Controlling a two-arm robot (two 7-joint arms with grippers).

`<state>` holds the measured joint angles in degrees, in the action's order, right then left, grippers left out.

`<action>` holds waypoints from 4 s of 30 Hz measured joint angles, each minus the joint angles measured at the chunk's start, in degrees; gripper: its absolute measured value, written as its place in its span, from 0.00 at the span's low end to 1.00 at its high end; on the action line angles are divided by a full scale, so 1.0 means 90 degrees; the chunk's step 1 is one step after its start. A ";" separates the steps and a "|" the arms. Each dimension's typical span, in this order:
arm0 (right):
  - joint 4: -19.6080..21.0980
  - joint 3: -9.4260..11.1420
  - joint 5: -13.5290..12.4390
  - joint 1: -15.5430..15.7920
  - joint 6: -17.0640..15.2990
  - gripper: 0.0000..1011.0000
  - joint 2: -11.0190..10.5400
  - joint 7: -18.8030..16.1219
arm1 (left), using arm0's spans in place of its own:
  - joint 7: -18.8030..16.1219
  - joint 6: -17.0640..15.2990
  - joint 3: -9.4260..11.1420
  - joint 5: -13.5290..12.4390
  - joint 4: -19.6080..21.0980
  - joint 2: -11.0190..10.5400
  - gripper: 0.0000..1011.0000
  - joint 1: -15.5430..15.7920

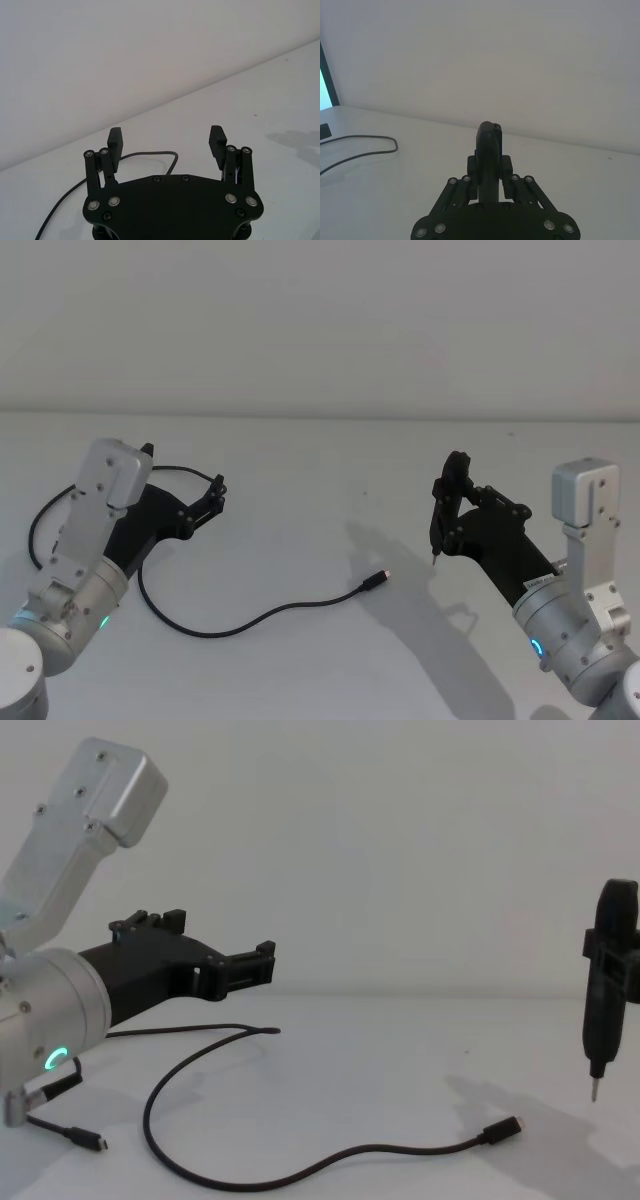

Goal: Pick up the data cable with the one hand.

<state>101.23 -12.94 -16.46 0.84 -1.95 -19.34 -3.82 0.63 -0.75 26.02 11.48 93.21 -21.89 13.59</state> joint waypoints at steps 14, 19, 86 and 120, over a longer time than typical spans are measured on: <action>0.0000 0.0000 0.0000 0.0000 0.0000 0.27 0.0000 0.0000 | -0.0001 0.0000 0.0001 0.0000 -0.0001 0.0000 0.99 0.0000; 0.0000 0.0000 0.0000 0.0000 0.0000 0.27 0.0000 0.0000 | -0.0001 0.0000 0.0000 0.0000 -0.0004 0.0000 0.99 -0.0001; 0.0000 0.0000 -0.0001 0.0000 0.0000 0.27 0.0000 -0.0001 | 0.4373 -0.1183 0.1114 0.0605 -0.0993 -0.0905 0.99 0.1882; 0.0000 -0.0001 -0.0001 0.0000 0.0001 0.27 0.0000 0.0000 | 0.4786 -0.1145 0.1875 0.0493 -0.1834 -0.0421 0.99 0.2416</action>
<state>101.23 -12.94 -16.47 0.84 -1.95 -19.33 -3.83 43.71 -11.05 42.89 15.92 76.71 -25.68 35.33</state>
